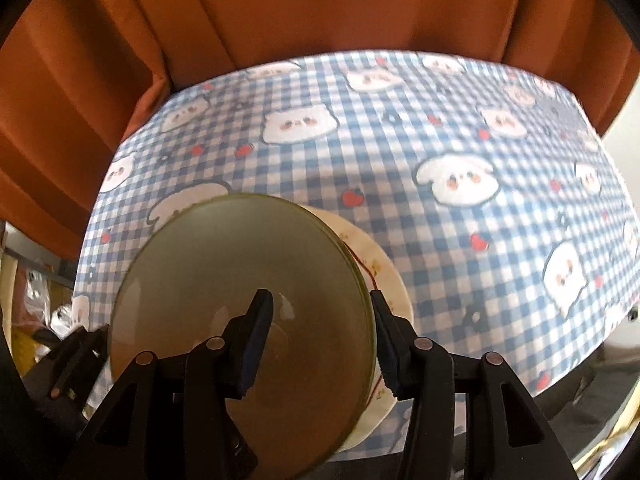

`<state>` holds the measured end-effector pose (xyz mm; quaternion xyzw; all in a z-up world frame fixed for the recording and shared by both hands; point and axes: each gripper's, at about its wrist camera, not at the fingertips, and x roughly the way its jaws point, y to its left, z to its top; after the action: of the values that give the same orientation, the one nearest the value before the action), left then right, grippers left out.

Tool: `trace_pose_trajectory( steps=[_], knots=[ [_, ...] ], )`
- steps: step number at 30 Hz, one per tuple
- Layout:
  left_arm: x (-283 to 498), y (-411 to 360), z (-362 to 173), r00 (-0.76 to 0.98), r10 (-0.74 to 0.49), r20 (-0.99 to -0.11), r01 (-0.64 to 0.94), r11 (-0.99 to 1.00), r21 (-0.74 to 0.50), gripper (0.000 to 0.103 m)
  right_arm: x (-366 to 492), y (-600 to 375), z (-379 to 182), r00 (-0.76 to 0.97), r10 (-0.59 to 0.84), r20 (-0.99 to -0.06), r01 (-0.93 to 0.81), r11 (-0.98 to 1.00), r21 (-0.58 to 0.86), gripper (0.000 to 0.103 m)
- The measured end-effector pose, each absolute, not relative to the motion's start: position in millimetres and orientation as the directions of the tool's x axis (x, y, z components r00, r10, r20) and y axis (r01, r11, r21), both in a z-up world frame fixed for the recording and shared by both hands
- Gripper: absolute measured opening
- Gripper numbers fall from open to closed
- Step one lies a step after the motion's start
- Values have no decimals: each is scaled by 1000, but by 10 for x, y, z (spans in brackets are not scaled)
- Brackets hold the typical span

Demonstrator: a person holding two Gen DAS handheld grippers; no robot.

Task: Organize plates and bowls
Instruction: 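Lower the green-patterned bowl into the bowl on the plate stack, then open both grippers and withdraw them from the bowl rim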

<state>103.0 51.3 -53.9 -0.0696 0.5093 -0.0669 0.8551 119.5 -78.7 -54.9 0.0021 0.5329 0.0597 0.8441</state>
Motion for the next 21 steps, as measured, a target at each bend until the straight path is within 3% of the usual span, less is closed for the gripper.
trace_pose_trajectory(
  steps=[3,10,17,21],
  knots=[
    [943,549,-443,513,-150,-846,-3,984,-176,82,1124,-808,-446,462,123,-879,-117,990,78,68],
    [632,481,-133,664,-50,-746,-81,987,-138,86,883,-886,-100,592,223,-774,-249,964,88,71],
    [254,159,121,767,71,-638,-151,986,-73,97,547,-1366,169,714,285,-640,-276,954,116,88],
    [77,-64,92,784,81,-616,-157,985,-71,98,392,-1641,173,740,276,-613,-271,957,103,89]
  ],
)
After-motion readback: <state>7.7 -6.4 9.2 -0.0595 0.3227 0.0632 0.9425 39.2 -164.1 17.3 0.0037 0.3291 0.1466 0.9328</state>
